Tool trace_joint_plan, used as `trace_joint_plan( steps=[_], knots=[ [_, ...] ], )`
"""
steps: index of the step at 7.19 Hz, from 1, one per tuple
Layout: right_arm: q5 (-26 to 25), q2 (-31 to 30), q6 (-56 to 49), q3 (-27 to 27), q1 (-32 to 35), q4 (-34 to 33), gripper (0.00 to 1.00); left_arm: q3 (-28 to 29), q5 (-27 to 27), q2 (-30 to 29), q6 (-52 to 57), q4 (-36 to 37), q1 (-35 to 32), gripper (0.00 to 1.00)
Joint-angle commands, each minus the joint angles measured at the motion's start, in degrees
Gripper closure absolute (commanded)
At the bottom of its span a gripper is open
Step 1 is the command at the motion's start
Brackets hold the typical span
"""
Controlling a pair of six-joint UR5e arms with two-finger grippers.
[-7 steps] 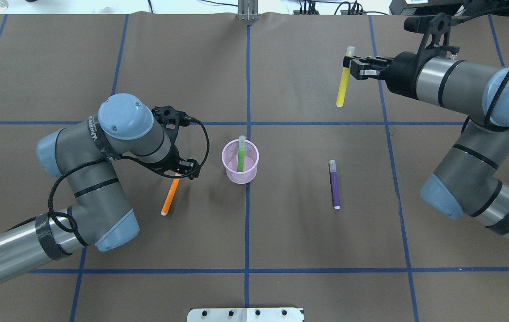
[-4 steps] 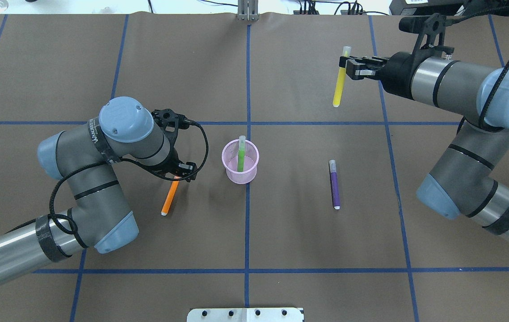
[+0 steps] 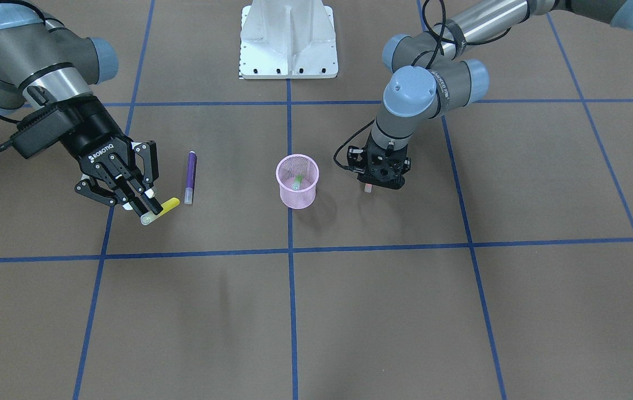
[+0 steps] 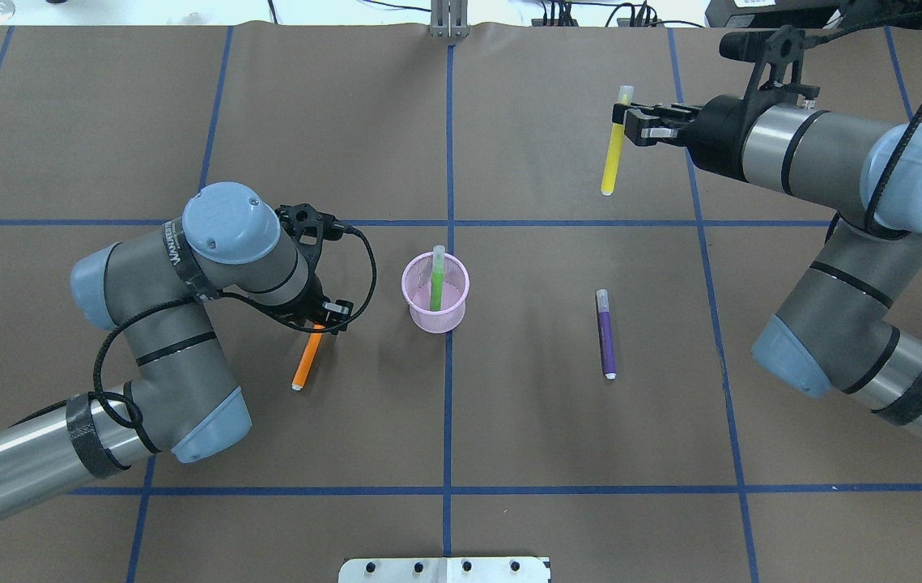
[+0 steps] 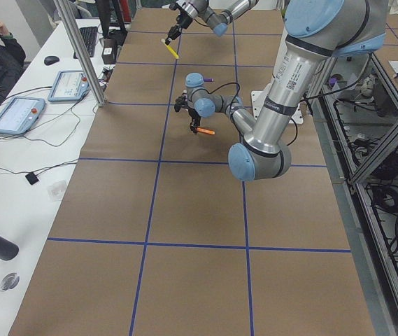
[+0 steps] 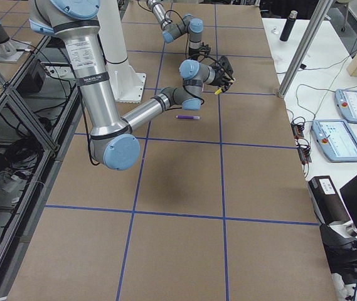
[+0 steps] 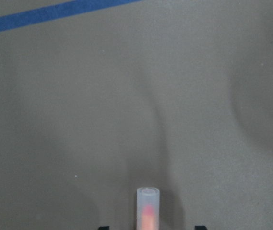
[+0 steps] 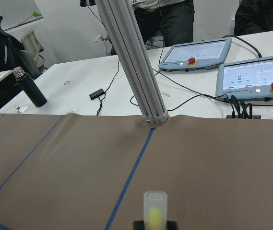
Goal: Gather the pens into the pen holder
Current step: 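Grasp the orange marker with the left gripper while the right gripper lifts the yellow marker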
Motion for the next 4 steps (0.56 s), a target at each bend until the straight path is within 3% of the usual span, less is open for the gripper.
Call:
trace_joint_plan(
  steps=[1, 2, 3, 4],
  knots=[
    [0.1, 0.3, 0.0, 0.0, -0.2, 0.0, 1.0, 0.1, 0.0, 0.0, 0.0, 0.0, 0.0, 0.64],
    [0.1, 0.2, 0.0, -0.1, -0.2, 0.0, 1.0, 0.1, 0.0, 0.0, -0.1, 0.0, 0.0, 0.86],
    [0.1, 0.3, 0.0, -0.1, -0.2, 0.0, 1.0, 0.0, 0.0, 0.1, -0.8, 0.0, 0.0, 1.0],
    [0.1, 0.3, 0.0, 0.0, -0.2, 0.0, 1.0, -0.6, 0.0, -0.1, -0.9, 0.0, -0.2, 1.0]
  ],
)
